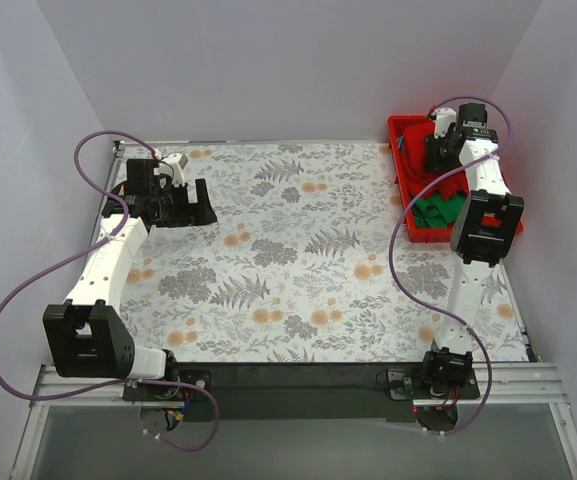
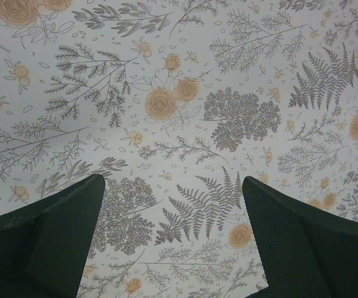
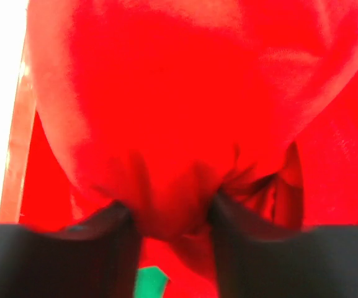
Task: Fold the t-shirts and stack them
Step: Grab the tshirt from the pile, then move the tshirt to the center of the board
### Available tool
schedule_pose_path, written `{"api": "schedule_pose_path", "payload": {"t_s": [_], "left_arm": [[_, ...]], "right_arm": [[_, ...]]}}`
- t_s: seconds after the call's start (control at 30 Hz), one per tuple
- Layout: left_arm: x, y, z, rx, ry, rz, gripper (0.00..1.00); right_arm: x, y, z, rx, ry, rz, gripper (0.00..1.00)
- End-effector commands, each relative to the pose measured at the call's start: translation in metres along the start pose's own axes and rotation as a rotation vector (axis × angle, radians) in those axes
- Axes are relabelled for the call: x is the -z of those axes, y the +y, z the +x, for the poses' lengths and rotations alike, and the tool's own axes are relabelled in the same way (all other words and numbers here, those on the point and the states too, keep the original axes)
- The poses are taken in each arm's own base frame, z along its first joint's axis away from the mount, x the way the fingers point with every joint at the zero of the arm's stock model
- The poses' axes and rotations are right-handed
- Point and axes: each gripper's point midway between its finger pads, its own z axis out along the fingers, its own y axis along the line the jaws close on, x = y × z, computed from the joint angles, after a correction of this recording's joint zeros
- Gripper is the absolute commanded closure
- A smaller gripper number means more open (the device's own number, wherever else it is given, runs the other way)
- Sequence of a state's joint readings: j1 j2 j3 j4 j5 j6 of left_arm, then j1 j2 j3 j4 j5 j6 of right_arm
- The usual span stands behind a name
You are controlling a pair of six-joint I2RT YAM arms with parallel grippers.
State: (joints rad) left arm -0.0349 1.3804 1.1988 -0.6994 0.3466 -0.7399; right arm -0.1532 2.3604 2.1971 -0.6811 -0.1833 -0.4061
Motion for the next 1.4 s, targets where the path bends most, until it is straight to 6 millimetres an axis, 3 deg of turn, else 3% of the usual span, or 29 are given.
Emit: {"api": "schedule_pose_path", "payload": {"t_s": [0.0,0.03,0.13,0.23,0.33,0.4,0.43,0.5,0.63,0.77,0.8,0.9,1.07,1.23,1.37], "left_arm": [[0.004,-0.002,-0.003,-0.011,-0.012,-0.002,0.07],[0.004,-0.003,-0.003,-0.009,-0.011,0.006,0.07],[0.008,-0.006,-0.007,-0.009,-0.022,0.013,0.07],[0.011,-0.010,-0.011,-0.008,-0.033,0.027,0.07],[0.015,-0.014,-0.014,-0.008,-0.044,0.042,0.07],[0.017,-0.015,-0.015,-0.009,-0.051,0.043,0.07],[0.019,-0.016,-0.016,-0.018,-0.057,0.045,0.07],[0.020,-0.017,-0.014,-0.027,-0.053,0.048,0.07],[0.020,-0.013,-0.013,-0.020,-0.042,0.024,0.07],[0.025,-0.015,-0.019,-0.007,-0.065,0.031,0.06],[0.027,-0.016,-0.023,-0.007,-0.074,0.037,0.06],[0.029,-0.020,-0.028,0.010,-0.084,0.054,0.06],[0.029,-0.019,-0.032,0.023,-0.083,0.052,0.06],[0.028,-0.017,-0.034,0.035,-0.084,0.048,0.06],[0.029,-0.015,-0.038,0.040,-0.090,0.037,0.06]], "right_arm": [[0.021,-0.005,-0.035,0.031,-0.105,0.021,0.64],[0.026,-0.005,-0.038,0.037,-0.115,0.024,0.98],[0.057,-0.008,-0.058,0.045,-0.172,0.043,0.99],[0.105,-0.007,-0.085,0.044,-0.262,0.061,0.99],[0.175,0.004,-0.116,0.064,-0.391,0.071,0.99],[0.204,0.012,-0.128,0.075,-0.444,0.068,0.99],[0.234,0.019,-0.140,0.094,-0.504,0.070,0.99],[0.264,0.027,-0.152,0.117,-0.571,0.072,0.99],[0.352,0.057,-0.184,0.175,-0.769,0.045,0.99],[0.423,0.088,-0.210,0.234,-0.960,-0.007,0.99],[0.432,0.095,-0.212,0.245,-0.989,-0.031,0.99],[0.484,0.131,-0.220,0.299,-1.132,-0.114,0.99],[0.541,0.180,-0.232,0.374,-1.299,-0.210,0.99],[0.592,0.216,-0.240,0.406,-1.459,-0.296,0.99],[0.599,0.255,-0.234,0.434,-1.494,-0.436,0.99]]}}
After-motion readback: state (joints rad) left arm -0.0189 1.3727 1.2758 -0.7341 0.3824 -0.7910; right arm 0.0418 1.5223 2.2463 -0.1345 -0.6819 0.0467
